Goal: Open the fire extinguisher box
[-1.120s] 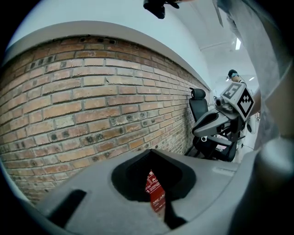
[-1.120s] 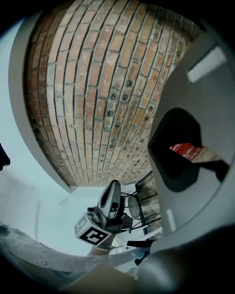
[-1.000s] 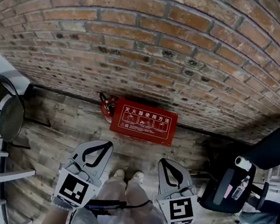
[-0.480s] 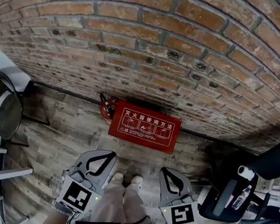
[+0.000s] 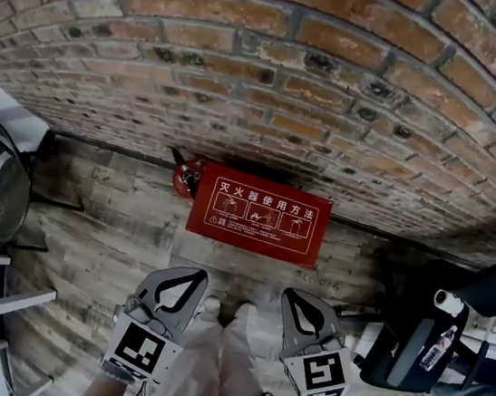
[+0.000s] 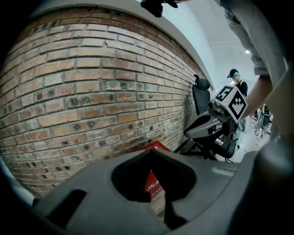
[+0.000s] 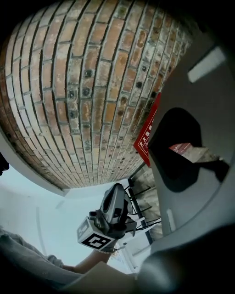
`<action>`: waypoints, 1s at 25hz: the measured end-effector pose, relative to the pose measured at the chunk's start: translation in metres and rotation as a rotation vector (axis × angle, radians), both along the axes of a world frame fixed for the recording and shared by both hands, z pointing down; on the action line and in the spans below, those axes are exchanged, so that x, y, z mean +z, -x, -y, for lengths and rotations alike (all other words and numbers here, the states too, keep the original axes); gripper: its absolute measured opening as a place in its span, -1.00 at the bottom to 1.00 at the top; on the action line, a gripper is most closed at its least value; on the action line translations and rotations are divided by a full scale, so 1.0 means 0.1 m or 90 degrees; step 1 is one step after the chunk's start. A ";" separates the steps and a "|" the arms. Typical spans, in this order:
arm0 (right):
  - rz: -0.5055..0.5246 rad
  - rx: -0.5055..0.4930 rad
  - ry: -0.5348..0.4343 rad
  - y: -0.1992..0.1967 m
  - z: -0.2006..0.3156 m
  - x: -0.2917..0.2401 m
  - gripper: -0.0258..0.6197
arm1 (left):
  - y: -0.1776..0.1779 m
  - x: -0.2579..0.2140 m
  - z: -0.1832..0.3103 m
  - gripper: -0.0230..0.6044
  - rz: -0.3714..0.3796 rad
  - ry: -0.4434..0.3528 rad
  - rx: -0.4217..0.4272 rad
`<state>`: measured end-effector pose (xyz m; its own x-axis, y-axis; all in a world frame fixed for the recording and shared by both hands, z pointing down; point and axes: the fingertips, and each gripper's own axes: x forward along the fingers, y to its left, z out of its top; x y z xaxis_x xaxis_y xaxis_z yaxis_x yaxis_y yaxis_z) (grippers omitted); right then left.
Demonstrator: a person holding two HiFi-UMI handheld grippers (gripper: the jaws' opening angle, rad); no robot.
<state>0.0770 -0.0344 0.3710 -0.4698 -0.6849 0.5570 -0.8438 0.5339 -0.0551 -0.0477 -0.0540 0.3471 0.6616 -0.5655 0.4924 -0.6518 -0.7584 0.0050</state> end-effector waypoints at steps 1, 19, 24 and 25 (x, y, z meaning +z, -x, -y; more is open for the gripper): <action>0.002 0.004 0.004 -0.01 0.01 0.08 -0.90 | 0.00 0.08 0.00 -0.93 0.000 0.004 -0.003; 0.116 0.046 0.057 0.10 0.10 1.13 -0.90 | -0.15 1.22 0.04 -0.93 -0.029 0.043 -0.002; 0.135 0.046 0.077 0.12 0.09 1.39 -0.82 | -0.25 1.50 0.01 -0.93 -0.066 0.088 -0.004; 0.137 0.046 0.083 0.12 0.09 1.45 -0.79 | -0.26 1.54 0.01 -0.93 -0.080 0.099 -0.008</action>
